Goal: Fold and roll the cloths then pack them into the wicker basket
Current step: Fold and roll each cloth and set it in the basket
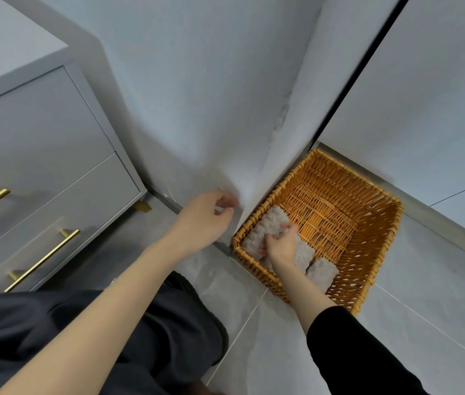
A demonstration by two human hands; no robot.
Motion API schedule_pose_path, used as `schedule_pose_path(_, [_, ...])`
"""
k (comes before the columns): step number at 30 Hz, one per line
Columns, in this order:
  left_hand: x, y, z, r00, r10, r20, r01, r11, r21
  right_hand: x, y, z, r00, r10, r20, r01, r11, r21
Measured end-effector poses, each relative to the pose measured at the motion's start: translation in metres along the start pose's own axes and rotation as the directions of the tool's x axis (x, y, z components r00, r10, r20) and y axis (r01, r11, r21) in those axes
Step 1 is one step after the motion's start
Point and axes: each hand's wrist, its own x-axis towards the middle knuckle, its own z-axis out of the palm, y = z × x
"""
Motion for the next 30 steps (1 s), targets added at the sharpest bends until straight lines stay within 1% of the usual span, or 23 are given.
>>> schedule_pose_path(1, [0.0, 0.0, 0.0, 1.0, 0.0, 0.0, 0.0, 1.0, 0.0, -0.003, -0.001, 0.001, 0.998, -0.063, 0.033, 0.063, 0.998, -0.007])
schedule_pose_path(2, [0.001, 0.0, 0.0, 1.0, 0.001, 0.0, -0.001, 1.0, -0.001, -0.005, -0.003, 0.001, 0.993, -0.089, 0.074, 0.089, 0.996, -0.003])
schedule_pose_path(3, [0.001, -0.001, 0.0, 1.0, 0.001, 0.0, -0.001, 1.0, -0.001, -0.006, -0.005, 0.001, 0.99, -0.084, 0.115, 0.084, 0.996, 0.007])
schedule_pose_path(6, [0.001, -0.001, -0.001, 1.0, 0.0, 0.002, 0.0, 1.0, -0.006, -0.004, -0.01, -0.002, 0.975, -0.002, 0.223, 0.008, 1.0, -0.022])
schedule_pose_path(8, [0.001, -0.001, -0.002, 1.0, -0.002, 0.004, 0.002, 1.0, -0.008, 0.0, -0.014, -0.004, 0.956, 0.066, 0.286, -0.046, 0.996, -0.078])
schedule_pose_path(11, [0.001, 0.0, -0.003, 1.0, -0.007, 0.008, 0.007, 1.0, -0.014, 0.002, -0.022, -0.005, 0.923, 0.137, 0.36, -0.105, 0.989, -0.107])
schedule_pose_path(14, [0.0, 0.002, -0.003, 1.0, -0.008, 0.01, 0.008, 1.0, -0.03, 0.0, -0.029, -0.01, 0.901, 0.15, 0.406, -0.133, 0.989, -0.071])
schedule_pose_path(17, [-0.003, 0.004, -0.006, 1.0, -0.021, 0.007, 0.021, 0.998, -0.064, -0.013, -0.037, -0.021, 0.905, 0.117, 0.409, -0.122, 0.992, -0.014])
schedule_pose_path(19, [-0.007, 0.006, -0.011, 1.0, -0.025, 0.002, 0.025, 0.997, -0.076, -0.028, -0.046, -0.03, 0.902, 0.076, 0.426, -0.08, 0.997, -0.01])
schedule_pose_path(21, [-0.012, 0.008, -0.018, 1.0, -0.02, -0.022, 0.017, 0.996, -0.091, -0.048, -0.058, -0.04, 0.881, 0.05, 0.471, -0.031, 0.998, -0.049])
schedule_pose_path(23, [-0.019, 0.012, -0.027, 0.998, -0.014, -0.06, 0.007, 0.994, -0.106, -0.072, -0.072, -0.05, 0.839, 0.029, 0.544, 0.036, 0.993, -0.109])
schedule_pose_path(27, [-0.037, 0.022, -0.05, 0.989, -0.011, -0.149, -0.01, 0.991, -0.136, -0.124, -0.103, -0.064, 0.725, -0.025, 0.689, 0.213, 0.959, -0.189])
schedule_pose_path(30, [-0.05, 0.029, -0.074, 0.977, -0.014, -0.213, -0.02, 0.987, -0.157, -0.162, -0.131, -0.067, 0.672, -0.12, 0.73, 0.335, 0.929, -0.156])
